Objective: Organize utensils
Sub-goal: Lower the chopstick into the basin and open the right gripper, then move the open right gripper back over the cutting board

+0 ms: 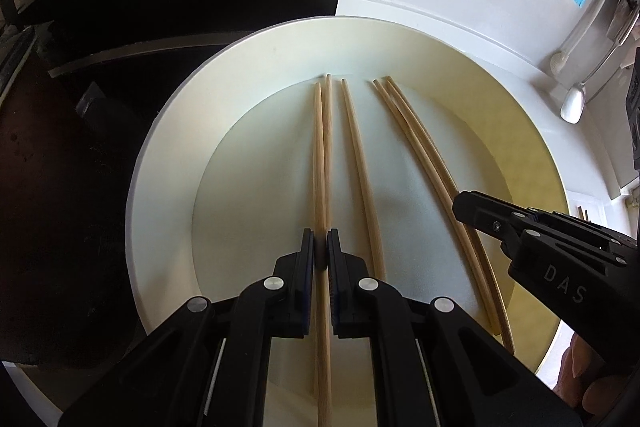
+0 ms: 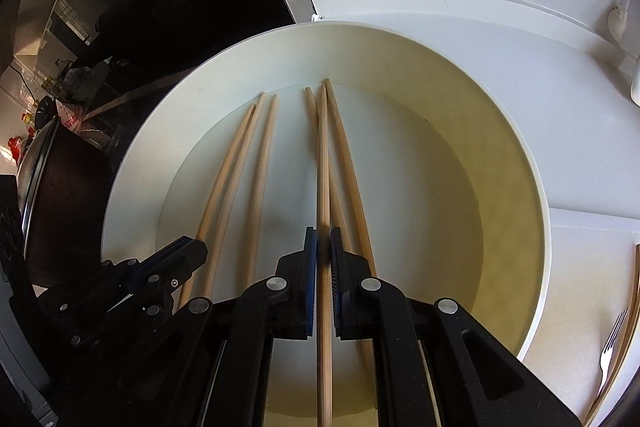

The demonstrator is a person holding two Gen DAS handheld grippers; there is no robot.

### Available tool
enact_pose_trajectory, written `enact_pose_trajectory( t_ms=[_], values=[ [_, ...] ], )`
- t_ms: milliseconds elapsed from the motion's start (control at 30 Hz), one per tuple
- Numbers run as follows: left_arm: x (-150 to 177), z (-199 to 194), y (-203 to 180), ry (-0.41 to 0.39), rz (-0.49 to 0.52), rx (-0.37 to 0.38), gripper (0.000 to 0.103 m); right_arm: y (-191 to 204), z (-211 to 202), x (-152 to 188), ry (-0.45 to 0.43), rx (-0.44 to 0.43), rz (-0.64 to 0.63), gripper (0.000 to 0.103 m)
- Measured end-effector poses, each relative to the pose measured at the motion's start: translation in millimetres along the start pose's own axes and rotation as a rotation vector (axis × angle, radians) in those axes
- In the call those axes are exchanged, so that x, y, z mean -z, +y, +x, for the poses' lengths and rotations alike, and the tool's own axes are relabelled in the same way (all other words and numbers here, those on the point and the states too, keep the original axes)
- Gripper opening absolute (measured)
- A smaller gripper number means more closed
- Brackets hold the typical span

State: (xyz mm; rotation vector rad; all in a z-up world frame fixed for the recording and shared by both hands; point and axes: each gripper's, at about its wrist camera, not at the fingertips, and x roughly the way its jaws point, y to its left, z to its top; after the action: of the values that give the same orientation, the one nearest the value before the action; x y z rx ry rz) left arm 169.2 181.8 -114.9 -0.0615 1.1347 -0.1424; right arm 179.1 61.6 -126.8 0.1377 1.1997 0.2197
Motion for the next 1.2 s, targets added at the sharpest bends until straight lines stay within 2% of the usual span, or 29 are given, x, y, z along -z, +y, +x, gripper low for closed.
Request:
enact_pose_trajectory(
  t_ms=[367,400,433,500,533,567,600,633,900,1000,1200],
  values=[
    [-8,6,3,0.031,0.007,-0.034,0.009,2,11,-1,0.044,0.001,-0.018,0.007],
    [-8,4,4,0.029,0.007,-0.038,0.013,2,10,-1,0.041,0.003,-0.021,0.009],
    [-7,3,5,0.026,0.005,-0.043,0.022,3,9,-1,0.038,0.004,-0.023,0.016],
    [-7,-3,7,0.012,-0.003,-0.05,0.037,2,3,0,0.019,0.003,-0.027,0.023],
    [-7,-7,8,0.0,-0.005,-0.054,0.047,2,-1,-1,0.008,0.003,-0.032,0.023],
    [-7,-11,8,-0.015,-0.007,-0.065,0.053,2,-4,-1,-0.002,0.003,-0.034,0.023],
    [-7,-16,9,-0.031,-0.009,-0.074,0.064,2,-9,-1,-0.016,0.004,-0.037,0.027],
    [-6,-21,10,-0.048,-0.013,-0.079,0.068,3,-13,0,-0.033,0.006,-0.037,0.033],
    [-5,-49,9,-0.091,-0.036,-0.109,0.082,-6,-53,8,-0.122,0.014,-0.053,0.045],
    [-4,-56,4,-0.096,-0.049,-0.159,0.09,-9,-62,11,-0.145,0.019,-0.062,0.05],
    [0,-71,-9,-0.107,-0.067,-0.177,0.092,-18,-75,20,-0.157,0.026,-0.064,0.054]
  ],
)
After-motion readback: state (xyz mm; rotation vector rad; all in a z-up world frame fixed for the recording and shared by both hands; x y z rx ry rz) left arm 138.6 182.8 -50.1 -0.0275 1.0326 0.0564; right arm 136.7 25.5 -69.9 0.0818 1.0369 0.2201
